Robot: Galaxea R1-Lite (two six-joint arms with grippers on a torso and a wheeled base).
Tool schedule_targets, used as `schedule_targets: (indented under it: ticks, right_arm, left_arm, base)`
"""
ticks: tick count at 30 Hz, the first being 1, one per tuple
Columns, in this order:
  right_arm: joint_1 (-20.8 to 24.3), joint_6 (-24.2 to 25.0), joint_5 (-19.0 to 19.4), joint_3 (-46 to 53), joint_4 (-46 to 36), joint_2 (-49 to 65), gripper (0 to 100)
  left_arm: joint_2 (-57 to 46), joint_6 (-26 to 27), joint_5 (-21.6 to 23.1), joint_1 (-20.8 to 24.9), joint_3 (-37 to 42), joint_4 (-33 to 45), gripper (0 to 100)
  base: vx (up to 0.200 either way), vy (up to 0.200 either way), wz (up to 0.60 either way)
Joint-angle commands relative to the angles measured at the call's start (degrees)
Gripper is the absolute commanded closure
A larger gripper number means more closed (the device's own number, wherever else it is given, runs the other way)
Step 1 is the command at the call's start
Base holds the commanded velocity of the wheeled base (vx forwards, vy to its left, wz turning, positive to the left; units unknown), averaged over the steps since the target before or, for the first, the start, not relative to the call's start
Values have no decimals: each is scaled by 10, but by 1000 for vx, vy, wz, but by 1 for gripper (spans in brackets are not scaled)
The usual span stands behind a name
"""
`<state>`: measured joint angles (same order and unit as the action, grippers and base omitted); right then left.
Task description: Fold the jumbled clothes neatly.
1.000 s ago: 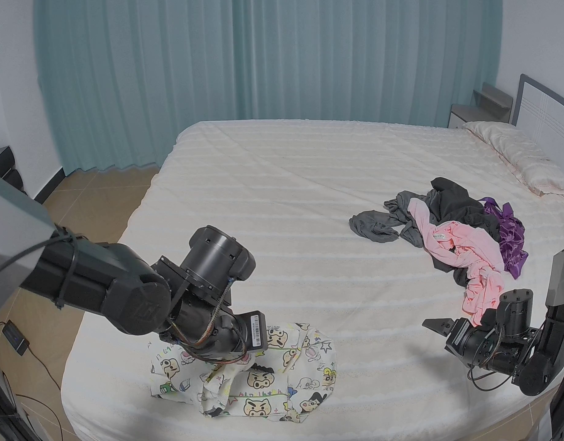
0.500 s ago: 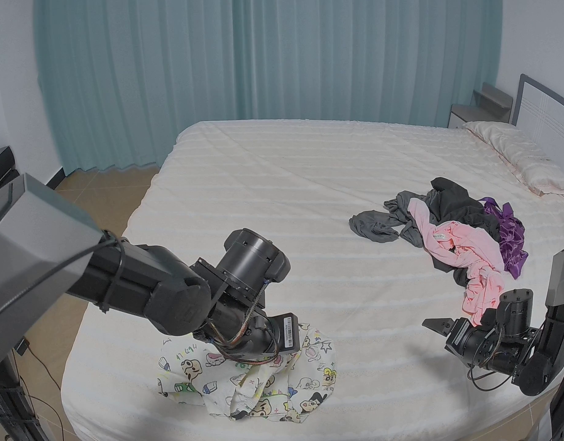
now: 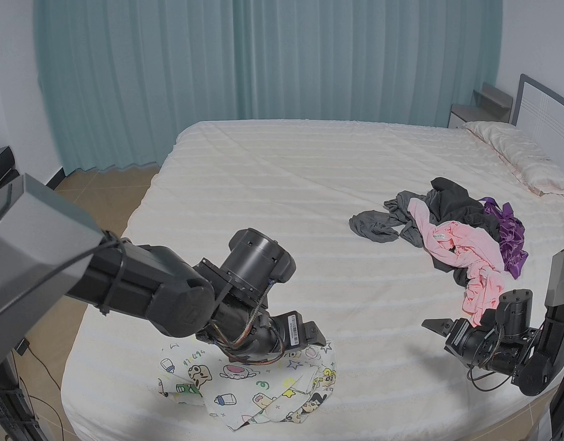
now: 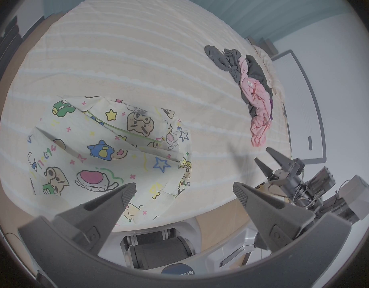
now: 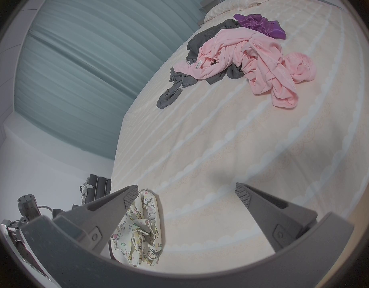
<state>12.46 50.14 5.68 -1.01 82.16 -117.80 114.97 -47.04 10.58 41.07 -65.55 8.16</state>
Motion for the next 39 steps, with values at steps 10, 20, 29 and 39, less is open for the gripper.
schedule_targets:
  ticks: [10, 20, 29, 39]
  right_arm:
    - [4, 0, 0, 10, -1, -1, 0]
    - [83, 0, -25, 10, 10, 5, 0]
    - [135, -6, -36, -21, 38, -13, 0]
    - [196, -7, -37, -129, -44, -21, 0]
  left_arm:
    - [-266, -13, 119, -158, 228, -19, 0]
    - [-366, -11, 167, -221, 387, -68, 0]
    - [-372, -11, 169, -259, 404, -69, 0]
    - [-369, -9, 237, -341, 416, -115, 0]
  base:
    - [0, 0, 0]
    - [-100, 0, 0]
    - [-22, 0, 0]
    - [0, 60, 0]
